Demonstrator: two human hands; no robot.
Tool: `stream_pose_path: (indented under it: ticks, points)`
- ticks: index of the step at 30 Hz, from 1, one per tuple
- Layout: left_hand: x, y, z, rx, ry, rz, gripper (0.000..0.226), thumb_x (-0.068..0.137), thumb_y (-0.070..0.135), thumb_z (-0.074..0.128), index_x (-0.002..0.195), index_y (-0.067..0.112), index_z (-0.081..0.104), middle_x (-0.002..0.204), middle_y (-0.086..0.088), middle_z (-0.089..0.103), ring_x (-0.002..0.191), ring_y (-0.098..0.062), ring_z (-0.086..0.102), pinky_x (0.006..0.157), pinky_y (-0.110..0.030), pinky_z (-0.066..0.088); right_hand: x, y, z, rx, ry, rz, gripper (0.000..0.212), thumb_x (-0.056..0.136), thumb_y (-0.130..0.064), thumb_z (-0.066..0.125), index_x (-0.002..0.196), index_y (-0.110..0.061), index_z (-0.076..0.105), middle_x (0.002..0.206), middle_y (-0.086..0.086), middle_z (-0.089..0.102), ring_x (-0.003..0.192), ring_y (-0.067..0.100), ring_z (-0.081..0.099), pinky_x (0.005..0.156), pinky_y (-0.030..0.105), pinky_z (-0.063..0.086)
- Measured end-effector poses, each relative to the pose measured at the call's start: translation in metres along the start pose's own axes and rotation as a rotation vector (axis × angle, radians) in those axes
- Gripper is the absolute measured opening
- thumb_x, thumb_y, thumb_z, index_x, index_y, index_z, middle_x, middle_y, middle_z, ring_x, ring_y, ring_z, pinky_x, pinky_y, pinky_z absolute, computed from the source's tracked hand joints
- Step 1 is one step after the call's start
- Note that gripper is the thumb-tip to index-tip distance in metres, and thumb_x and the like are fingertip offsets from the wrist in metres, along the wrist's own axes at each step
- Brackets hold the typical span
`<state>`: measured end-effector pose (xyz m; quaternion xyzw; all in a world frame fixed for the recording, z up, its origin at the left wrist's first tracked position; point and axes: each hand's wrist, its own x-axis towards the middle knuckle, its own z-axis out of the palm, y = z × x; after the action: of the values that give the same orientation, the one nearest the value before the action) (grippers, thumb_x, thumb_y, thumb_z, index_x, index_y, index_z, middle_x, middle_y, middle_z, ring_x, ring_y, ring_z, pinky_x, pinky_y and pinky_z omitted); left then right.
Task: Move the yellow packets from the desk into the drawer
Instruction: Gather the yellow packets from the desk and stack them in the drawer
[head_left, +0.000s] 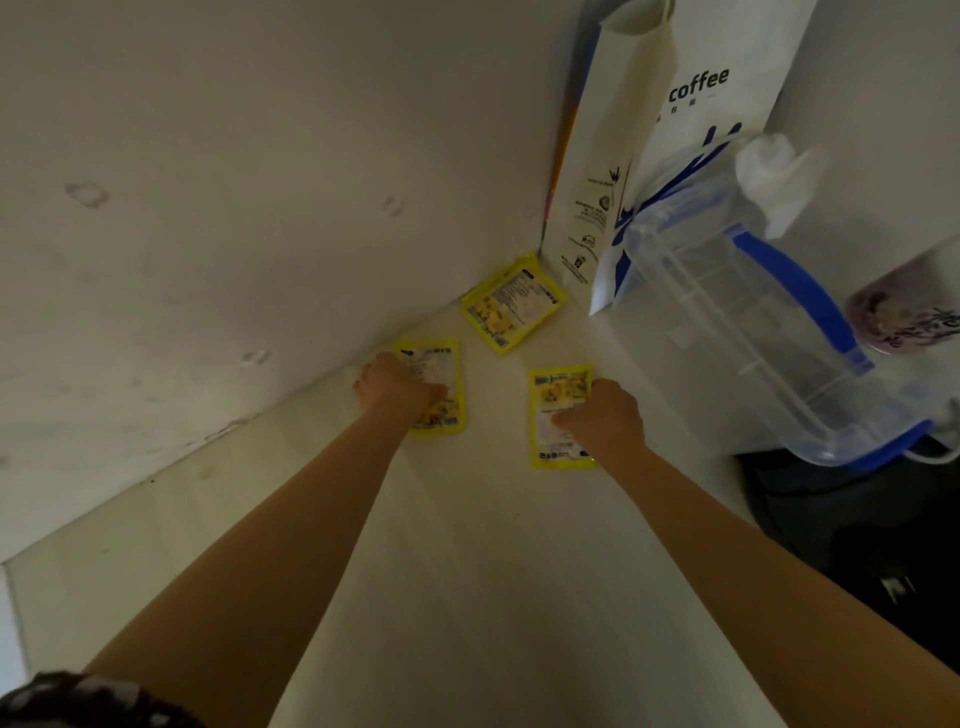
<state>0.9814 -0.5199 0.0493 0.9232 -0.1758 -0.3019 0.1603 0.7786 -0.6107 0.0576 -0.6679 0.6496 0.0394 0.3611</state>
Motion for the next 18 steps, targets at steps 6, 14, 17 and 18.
stream_pose_path:
  ticks: [6, 14, 17, 18]
  points:
    - [-0.005, -0.001, -0.007, -0.028, -0.059, 0.120, 0.059, 0.064, 0.029, 0.084, 0.111, 0.009, 0.053, 0.114, -0.011, 0.060, 0.112, -0.031, 0.054, 0.088, -0.036, 0.047, -0.003, 0.000, -0.001, 0.103, -0.055, -0.074, 0.020, 0.080, -0.027, 0.071, 0.091, -0.010, 0.070, 0.090, 0.013, 0.069, 0.084, 0.028, 0.066, 0.065, 0.026, 0.041]
    - [0.008, 0.025, -0.022, -0.392, -0.126, 0.266, 0.026, 0.065, 0.008, 0.080, 0.090, 0.008, 0.071, 0.083, -0.015, 0.071, 0.067, -0.025, 0.066, 0.071, -0.046, 0.059, 0.015, -0.026, -0.014, 0.783, -0.175, 0.138, 0.015, 0.085, -0.018, 0.068, 0.095, -0.006, 0.066, 0.101, 0.017, 0.069, 0.093, 0.030, 0.066, 0.091, 0.049, 0.053]
    - [0.017, 0.042, -0.025, -0.413, -0.129, 0.327, 0.015, 0.077, 0.007, 0.073, 0.092, 0.006, 0.070, 0.084, -0.015, 0.068, 0.062, -0.019, 0.061, 0.061, -0.029, 0.055, 0.026, -0.042, -0.020, 0.936, -0.189, 0.152, 0.024, 0.089, -0.017, 0.064, 0.106, 0.000, 0.063, 0.103, 0.018, 0.066, 0.078, 0.024, 0.064, 0.075, 0.040, 0.056]
    - [0.019, 0.047, -0.025, -0.416, -0.130, 0.344, 0.015, 0.080, 0.007, 0.071, 0.094, 0.003, 0.069, 0.084, -0.014, 0.067, 0.061, -0.017, 0.059, 0.057, -0.026, 0.052, 0.030, -0.048, -0.021, 0.968, -0.185, 0.148, 0.022, 0.089, -0.017, 0.064, 0.103, 0.000, 0.063, 0.100, 0.016, 0.066, 0.078, 0.023, 0.064, 0.071, 0.036, 0.055]
